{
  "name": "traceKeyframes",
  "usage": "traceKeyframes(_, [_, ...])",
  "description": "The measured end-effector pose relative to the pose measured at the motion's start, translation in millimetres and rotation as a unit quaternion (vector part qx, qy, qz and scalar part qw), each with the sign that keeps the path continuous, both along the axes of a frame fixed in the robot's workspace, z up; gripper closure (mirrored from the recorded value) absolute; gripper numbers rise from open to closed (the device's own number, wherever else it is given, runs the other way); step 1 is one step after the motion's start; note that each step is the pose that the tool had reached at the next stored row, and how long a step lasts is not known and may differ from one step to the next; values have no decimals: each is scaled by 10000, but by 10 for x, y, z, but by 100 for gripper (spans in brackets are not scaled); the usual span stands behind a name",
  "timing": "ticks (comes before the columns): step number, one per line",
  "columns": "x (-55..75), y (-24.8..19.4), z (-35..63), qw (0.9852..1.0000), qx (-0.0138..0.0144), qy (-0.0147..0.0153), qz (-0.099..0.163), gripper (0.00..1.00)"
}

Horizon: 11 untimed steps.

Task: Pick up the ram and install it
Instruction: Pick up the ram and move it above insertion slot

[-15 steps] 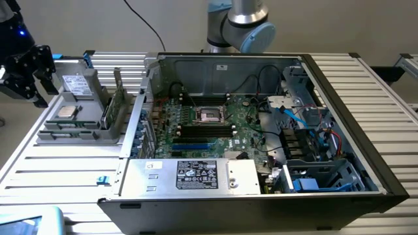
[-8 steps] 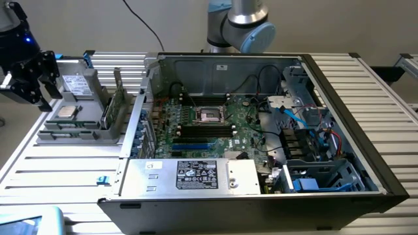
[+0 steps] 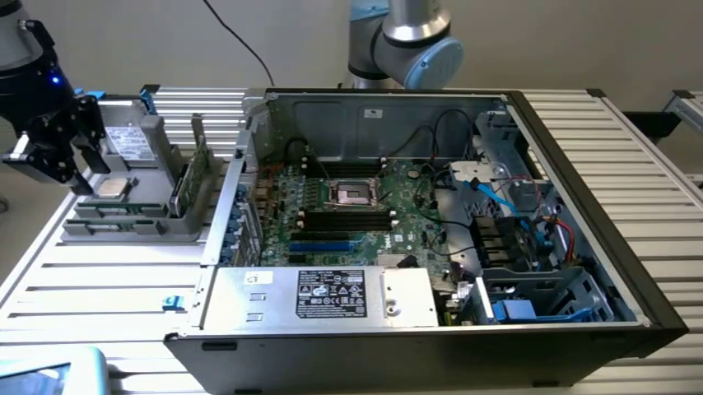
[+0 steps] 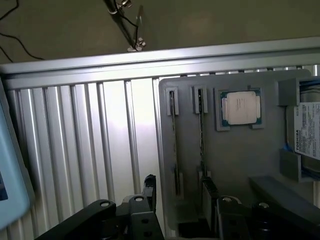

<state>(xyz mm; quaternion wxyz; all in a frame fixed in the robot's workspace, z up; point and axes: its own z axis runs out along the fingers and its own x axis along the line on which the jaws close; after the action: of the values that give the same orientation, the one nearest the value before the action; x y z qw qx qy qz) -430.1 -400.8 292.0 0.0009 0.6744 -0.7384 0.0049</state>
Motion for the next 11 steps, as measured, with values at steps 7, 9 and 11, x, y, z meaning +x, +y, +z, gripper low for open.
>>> traceKeyframes(7, [6,0,-128,10000,0,0,-7,51])
traceKeyframes(9, [6,0,-163,10000,0,0,-10,51])
traceKeyframes(11, [7,0,-201,10000,0,0,-13,51])
